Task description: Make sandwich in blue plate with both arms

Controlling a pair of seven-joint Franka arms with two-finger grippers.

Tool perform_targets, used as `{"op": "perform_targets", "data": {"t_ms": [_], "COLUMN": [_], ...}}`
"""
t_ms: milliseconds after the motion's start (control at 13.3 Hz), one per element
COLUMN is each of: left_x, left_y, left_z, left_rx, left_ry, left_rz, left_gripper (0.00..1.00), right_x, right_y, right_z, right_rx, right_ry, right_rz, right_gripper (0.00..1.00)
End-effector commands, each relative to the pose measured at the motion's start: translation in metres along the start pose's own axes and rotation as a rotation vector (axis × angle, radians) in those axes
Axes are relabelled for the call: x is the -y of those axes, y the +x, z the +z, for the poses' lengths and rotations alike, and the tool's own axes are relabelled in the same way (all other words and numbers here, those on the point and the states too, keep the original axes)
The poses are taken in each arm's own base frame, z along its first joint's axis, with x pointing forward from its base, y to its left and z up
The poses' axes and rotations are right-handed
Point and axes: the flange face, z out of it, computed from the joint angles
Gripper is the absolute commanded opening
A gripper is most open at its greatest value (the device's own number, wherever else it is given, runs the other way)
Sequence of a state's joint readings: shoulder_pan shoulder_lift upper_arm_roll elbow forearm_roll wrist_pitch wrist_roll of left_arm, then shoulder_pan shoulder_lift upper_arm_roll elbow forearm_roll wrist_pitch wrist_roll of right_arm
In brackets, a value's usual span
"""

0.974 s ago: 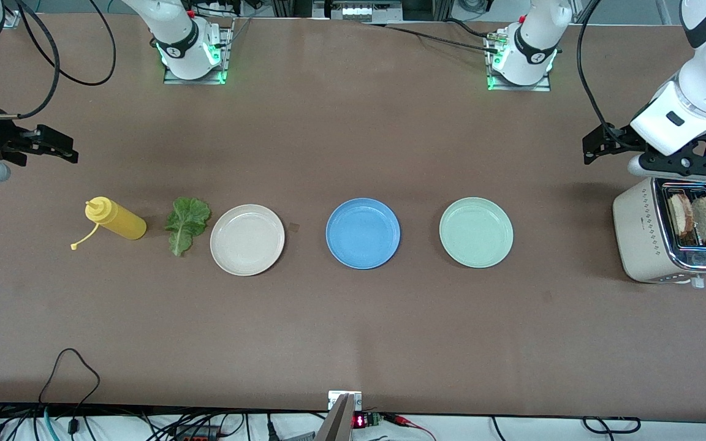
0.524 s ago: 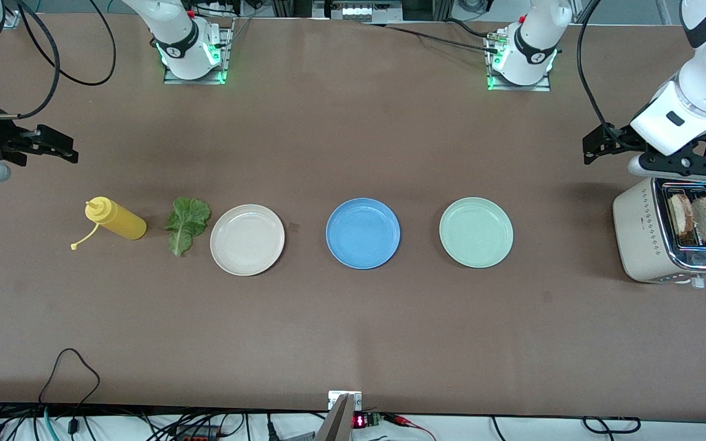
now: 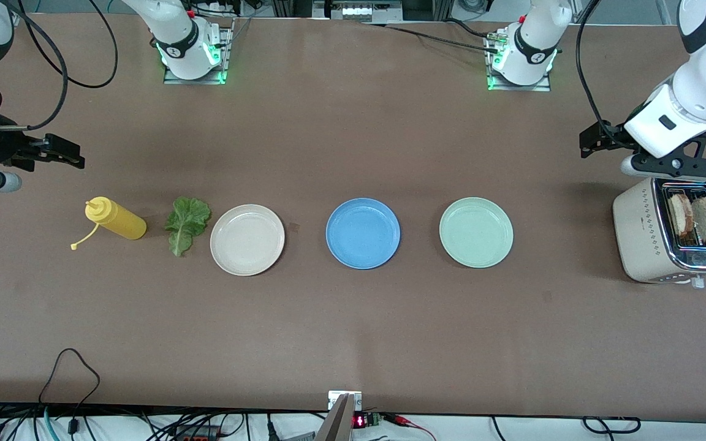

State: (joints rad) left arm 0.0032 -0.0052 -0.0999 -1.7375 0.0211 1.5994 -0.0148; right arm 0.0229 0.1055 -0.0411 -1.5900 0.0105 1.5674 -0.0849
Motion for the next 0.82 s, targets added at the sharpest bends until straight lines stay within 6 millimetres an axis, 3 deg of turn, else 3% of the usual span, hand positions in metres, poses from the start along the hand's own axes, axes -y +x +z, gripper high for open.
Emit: {"op": "perform_targets", "data": {"t_ms": [0, 225, 375, 599, 749], "left_x": [0.025, 0.071, 0.094, 0.129, 0.164], "left_y": [0.012, 0.026, 0.040, 0.048, 0.048], "left_z": [0.015, 0.047, 0.070, 0.090, 0.113], "left_rx": [0.044, 0.109, 0.124, 0.098, 0.078], "left_ry": [0.014, 0.171, 0.250, 0.257, 0.243], "left_rz": [-0.024, -0.004, 0.030, 0.090, 0.110], "left_gripper": [1.00, 1.00, 1.00, 0.98, 0.94], "right_x": [0.001, 0.002, 0.008, 0.011, 0.010], "right_y": [0.000, 0.001, 0.007, 0.015, 0.019], "right_z": [0.000, 0.001, 0.012, 0.028, 0.037], "right_rx": [0.003, 0.004, 0.026, 0.055, 0.072], "right_ry": [0.013, 0.013, 0.011, 0.000, -0.001], "right_rz": [-0.005, -0.007, -0.020, -0.026, -0.026], "right_gripper": [1.00, 1.00, 1.00, 1.00, 1.00]}}
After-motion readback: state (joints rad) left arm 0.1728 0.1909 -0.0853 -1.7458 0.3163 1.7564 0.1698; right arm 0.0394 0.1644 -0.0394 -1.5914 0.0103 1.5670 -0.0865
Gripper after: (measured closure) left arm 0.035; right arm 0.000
